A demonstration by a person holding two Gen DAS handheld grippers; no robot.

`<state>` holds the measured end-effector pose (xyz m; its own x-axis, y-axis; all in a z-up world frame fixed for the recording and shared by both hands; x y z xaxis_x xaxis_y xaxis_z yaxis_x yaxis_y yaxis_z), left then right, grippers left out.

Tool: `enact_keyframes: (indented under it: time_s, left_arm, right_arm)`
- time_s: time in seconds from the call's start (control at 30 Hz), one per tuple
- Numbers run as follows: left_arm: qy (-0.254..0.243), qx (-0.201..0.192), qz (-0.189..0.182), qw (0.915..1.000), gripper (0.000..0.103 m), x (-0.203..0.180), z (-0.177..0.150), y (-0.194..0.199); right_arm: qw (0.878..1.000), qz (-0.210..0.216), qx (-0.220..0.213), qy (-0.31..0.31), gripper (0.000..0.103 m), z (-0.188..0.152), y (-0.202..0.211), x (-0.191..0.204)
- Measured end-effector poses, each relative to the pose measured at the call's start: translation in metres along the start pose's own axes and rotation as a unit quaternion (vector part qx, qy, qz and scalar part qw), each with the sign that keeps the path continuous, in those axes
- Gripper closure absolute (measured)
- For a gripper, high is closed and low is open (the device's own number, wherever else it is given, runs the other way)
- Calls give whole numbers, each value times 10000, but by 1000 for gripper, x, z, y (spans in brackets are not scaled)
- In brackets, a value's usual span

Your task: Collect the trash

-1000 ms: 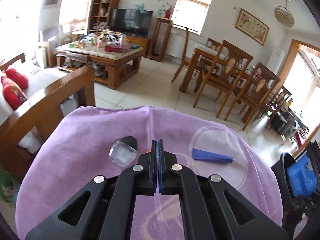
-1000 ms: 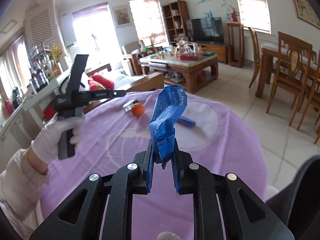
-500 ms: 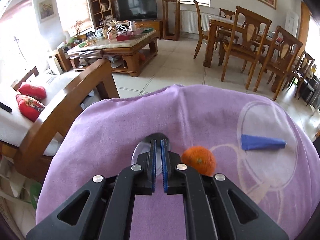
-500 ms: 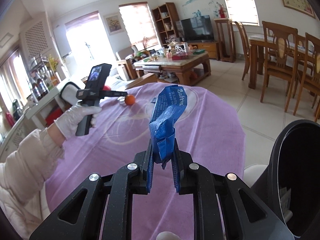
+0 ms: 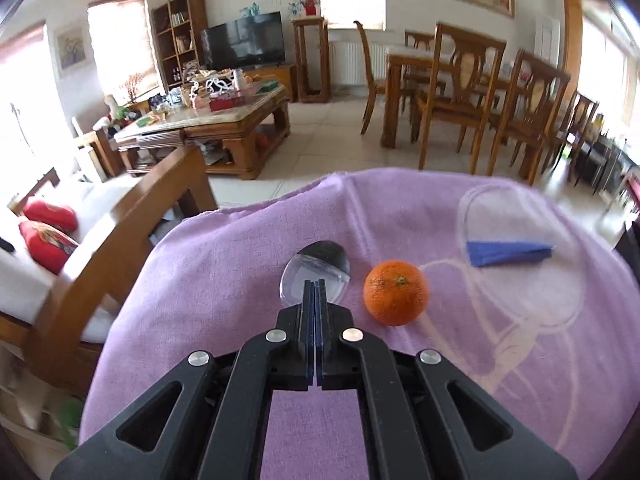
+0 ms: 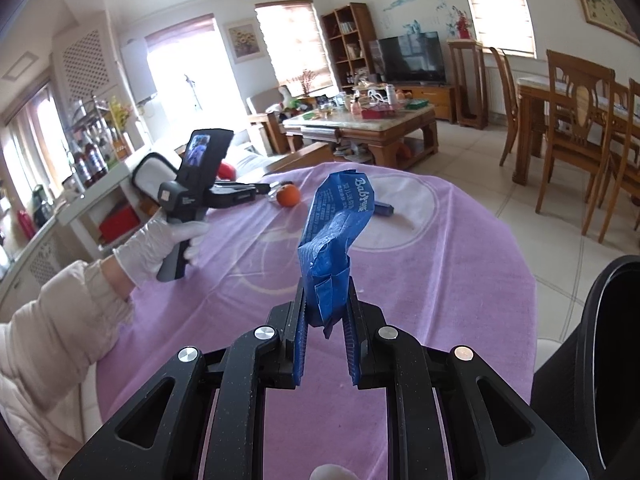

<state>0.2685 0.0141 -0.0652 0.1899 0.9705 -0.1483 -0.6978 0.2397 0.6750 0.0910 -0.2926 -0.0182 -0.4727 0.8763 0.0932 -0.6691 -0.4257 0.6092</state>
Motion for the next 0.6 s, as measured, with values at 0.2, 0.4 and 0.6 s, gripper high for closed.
enact_keyframes:
  time_s: [0.2, 0.4, 0.6]
  left_arm:
    - [-417, -199, -204, 9987, 96, -12, 6, 16]
    - [-721, 249, 360, 9964, 32, 2, 15, -17]
    - [-909, 312, 361, 9947, 34, 13, 20, -29]
  right_arm:
    - [9998, 131, 99, -149, 86, -2, -7, -1]
    - [9998, 182, 56, -59, 86, -6, -10, 5]
    - [9995, 151, 102, -260, 86, -9, -18, -10]
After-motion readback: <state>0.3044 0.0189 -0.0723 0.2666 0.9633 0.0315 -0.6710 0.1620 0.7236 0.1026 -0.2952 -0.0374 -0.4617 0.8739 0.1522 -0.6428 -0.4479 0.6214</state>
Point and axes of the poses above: each gripper's, at about its wrist camera, not at the fingertips, and y roughly against the way its jaws point, x to its left, z to its top, the point moved 6 cm from there along -y, roughly the way its jaws point, and after that the axes turned 15 degrees about -z, right-handed, at the moved point
